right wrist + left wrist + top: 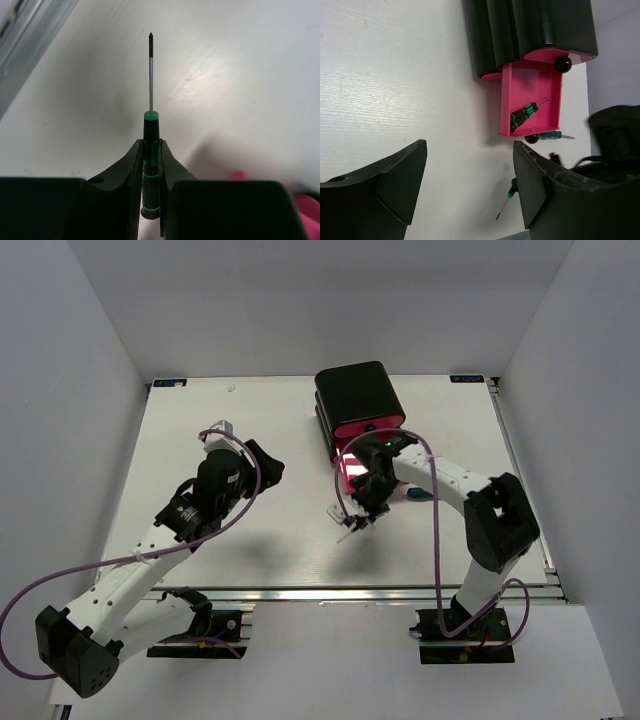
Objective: Sort the tools into containers
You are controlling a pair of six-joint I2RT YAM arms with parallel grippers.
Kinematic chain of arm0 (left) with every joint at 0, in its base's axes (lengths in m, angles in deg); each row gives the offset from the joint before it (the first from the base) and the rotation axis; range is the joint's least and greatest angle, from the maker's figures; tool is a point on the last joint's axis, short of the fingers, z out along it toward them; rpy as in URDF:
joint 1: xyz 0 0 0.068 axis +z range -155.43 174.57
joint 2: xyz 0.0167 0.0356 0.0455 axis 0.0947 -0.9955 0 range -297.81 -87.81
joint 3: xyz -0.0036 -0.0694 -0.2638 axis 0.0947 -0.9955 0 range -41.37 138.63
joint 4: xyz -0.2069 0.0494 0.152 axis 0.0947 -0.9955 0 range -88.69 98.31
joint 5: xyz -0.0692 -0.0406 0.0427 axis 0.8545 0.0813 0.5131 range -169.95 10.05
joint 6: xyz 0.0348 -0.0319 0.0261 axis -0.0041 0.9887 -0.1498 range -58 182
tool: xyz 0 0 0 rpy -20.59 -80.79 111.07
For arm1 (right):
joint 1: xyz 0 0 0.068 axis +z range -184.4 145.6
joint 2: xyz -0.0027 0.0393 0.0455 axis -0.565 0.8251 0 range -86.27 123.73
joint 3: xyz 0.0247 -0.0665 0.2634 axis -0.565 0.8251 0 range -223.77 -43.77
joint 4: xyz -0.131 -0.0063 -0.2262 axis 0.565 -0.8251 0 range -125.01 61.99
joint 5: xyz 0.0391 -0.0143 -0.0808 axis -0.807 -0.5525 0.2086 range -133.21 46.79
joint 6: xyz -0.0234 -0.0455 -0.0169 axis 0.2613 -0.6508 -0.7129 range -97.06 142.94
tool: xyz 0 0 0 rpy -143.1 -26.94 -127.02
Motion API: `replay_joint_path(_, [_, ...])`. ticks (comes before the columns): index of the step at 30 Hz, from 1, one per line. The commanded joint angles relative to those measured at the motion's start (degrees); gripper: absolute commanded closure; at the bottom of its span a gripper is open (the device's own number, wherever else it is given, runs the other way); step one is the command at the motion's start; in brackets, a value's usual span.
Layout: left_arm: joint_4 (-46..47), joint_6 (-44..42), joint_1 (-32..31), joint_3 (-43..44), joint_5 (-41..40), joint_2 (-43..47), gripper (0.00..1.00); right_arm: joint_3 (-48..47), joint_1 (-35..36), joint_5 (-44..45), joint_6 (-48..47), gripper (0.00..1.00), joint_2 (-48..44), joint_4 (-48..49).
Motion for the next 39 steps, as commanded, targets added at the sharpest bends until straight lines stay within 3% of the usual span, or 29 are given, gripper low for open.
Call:
replay_joint_path(1, [3.3,-0.2,0.0,0.6,1.3,-1.4,0.21,-6.5,0.2,-9.8,13.5,1.0,-7.3,-5.2])
replay_joint_path(6, [5.3,-1.2,0.0,2.0,2.9,-4.8,0.21,-8.6,-2.3,-7.6,25.4,1.0,-12.0,0.5])
replay_joint_path(10, [6.5,-2.2,0.1,3.5,4.3,-7.8,0.2,-9.4,-6.0,-0.3,35.4,1.0,-11.2,7.6])
replay_joint_path(14, [8.6,-2.4,0.6,3.7,6.1,-9.9,0.2,-8.9,-8.3,6.9,42.9,1.0,-6.9,16.5])
replay_joint_path(19, [10.4,-3.0,1.0,5.3,7.4,-12.8,0.2,-11.3,-10.1,11.5,45.4,1.0,-1.4,21.2])
replay_joint_path(22, [11.9,-3.1,1.3,6.1,8.0,-14.6,0.2,-12.1,-10.6,12.5,45.7,0.86,0.6,22.6])
replay_joint_path(23, [12.5,-3.1,1.6,6.3,8.1,-14.9,0.2,-12.1,-10.6,12.9,45.5,0.73,1.4,22.8])
replay_joint_path(25, [14.1,-3.3,2.1,7.3,8.8,-16.4,0.19,-12.1,-11.0,13.2,45.5,0.61,1.9,23.5])
replay_joint_path(26, [14.5,-4.2,2.8,8.0,9.2,-16.9,0.19,-12.1,-11.5,13.1,45.8,0.49,1.8,23.8])
replay_joint_path(29, [14.7,-8.2,4.9,12.9,11.6,-21.2,0.19,-13.6,-12.3,11.6,47.4,0.46,1.3,23.9])
replay_joint_path(33, [13.4,-14.8,8.3,22.3,14.4,-29.5,0.19,-15.3,-16.1,4.8,50.4,0.56,-0.8,22.6])
replay_joint_path(34, [13.4,-16.0,9.1,26.0,17.5,-31.3,0.19,-15.1,-17.1,2.4,51.4,0.61,-1.6,22.2])
replay_joint_path(35, [13.6,-17.8,10.8,27.7,18.5,-34.8,0.19,-14.4,-18.4,-0.6,51.5,0.77,-4.0,22.4])
replay_joint_path(36, [14.0,-18.5,11.6,29.5,19.3,-36.6,0.18,-11.2,-21.0,-7.0,51.3,0.84,-5.6,22.7])
replay_joint_path(38, [16.3,-20.7,14.0,34.2,22.2,-41.9,0.18,-6.4,-24.2,-13.8,46.0,0.94,-11.0,22.2])
replay_joint_path(39, [17.0,-21.5,14.6,35.9,23.1,-43.9,0.18,-2.4,-24.6,-18.2,41.6,0.95,-12.7,19.6])
